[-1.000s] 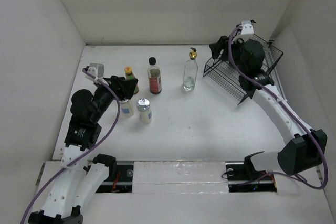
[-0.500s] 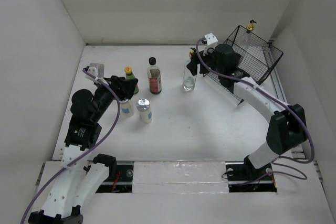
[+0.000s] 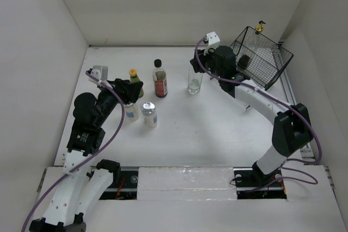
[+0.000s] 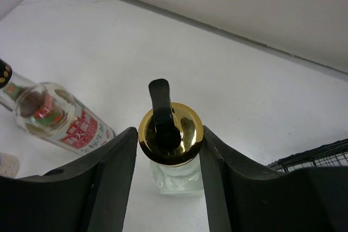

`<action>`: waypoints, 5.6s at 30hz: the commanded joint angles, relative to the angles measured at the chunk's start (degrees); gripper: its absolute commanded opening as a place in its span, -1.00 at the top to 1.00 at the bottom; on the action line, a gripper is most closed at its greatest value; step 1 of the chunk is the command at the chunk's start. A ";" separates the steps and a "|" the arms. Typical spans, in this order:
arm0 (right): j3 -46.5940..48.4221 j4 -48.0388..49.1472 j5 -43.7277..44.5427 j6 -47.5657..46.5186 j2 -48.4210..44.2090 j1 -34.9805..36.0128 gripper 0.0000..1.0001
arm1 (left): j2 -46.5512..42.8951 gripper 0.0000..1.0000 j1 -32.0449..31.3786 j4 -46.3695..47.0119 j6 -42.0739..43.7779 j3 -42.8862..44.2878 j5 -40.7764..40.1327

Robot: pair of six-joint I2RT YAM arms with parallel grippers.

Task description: Organize the condiment bottles

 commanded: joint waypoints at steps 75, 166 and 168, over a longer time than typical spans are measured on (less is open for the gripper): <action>34.59 -4.65 8.98 7.85 -2.42 -39.13 0.64 | 1.04 -0.21 0.29 2.98 -0.72 -0.58 1.42; 11.74 1.94 25.86 14.00 -11.20 -30.95 -0.76 | 1.57 -0.21 0.29 2.98 -0.72 -0.58 1.42; 11.12 1.94 25.16 14.00 -12.00 -30.95 -0.76 | 1.57 -0.21 0.29 2.98 -0.72 -0.58 1.42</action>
